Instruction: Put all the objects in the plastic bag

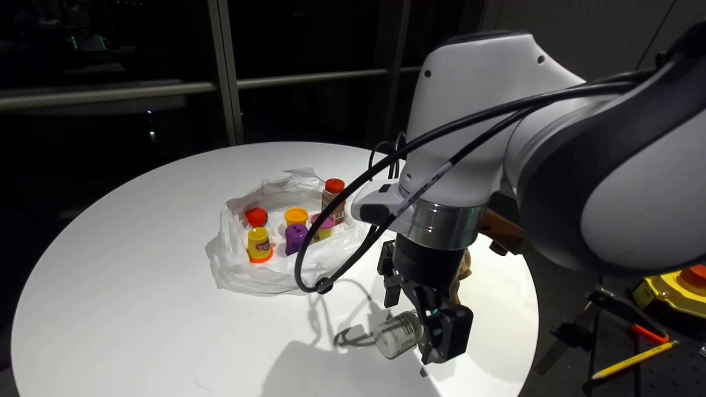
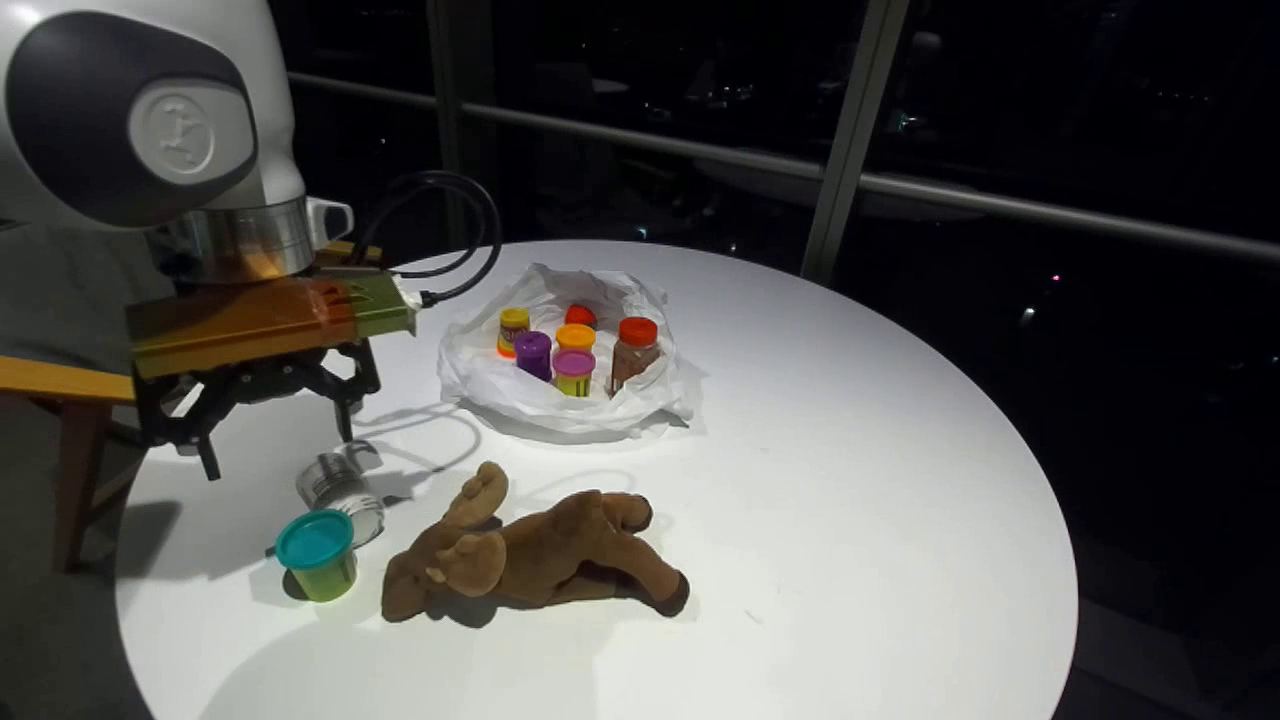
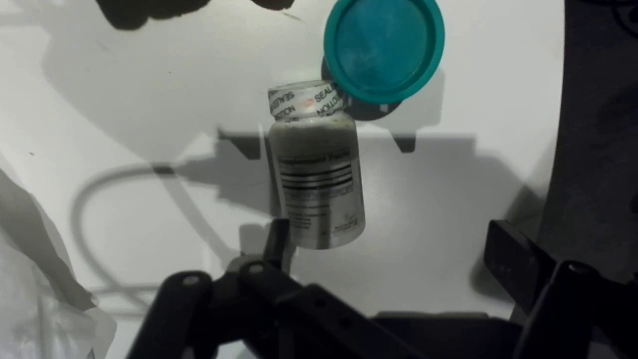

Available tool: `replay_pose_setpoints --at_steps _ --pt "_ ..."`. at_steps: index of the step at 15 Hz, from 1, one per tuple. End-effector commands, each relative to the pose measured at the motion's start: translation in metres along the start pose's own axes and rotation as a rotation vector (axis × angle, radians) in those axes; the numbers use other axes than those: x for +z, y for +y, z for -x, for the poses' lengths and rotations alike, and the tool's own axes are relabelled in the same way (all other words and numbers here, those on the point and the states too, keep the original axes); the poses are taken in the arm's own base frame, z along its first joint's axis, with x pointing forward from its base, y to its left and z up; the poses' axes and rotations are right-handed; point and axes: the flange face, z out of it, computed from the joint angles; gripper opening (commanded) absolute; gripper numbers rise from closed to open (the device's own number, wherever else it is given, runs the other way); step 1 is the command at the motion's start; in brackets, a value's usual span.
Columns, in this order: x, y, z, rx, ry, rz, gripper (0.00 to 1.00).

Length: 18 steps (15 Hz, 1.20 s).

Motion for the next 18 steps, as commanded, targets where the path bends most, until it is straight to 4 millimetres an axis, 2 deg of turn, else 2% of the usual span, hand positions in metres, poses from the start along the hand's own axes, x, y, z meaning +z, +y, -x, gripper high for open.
replay_pose_setpoints --at_steps 1,9,10,11,14,17,18 --pt "0.016 0.016 0.0 -0.068 0.002 -0.008 1.0" --pt "0.035 0.038 0.003 -0.086 -0.046 -0.01 1.0" --pt "0.038 0.039 0.006 -0.088 -0.057 -0.01 0.9" --pt "0.041 0.041 0.008 -0.089 -0.07 -0.002 0.74" --pt "0.041 0.048 0.011 -0.084 -0.091 0.002 0.49" --pt "0.032 0.06 0.01 -0.047 -0.087 0.01 0.27" --pt "0.029 0.063 0.008 -0.031 -0.082 0.01 0.27"
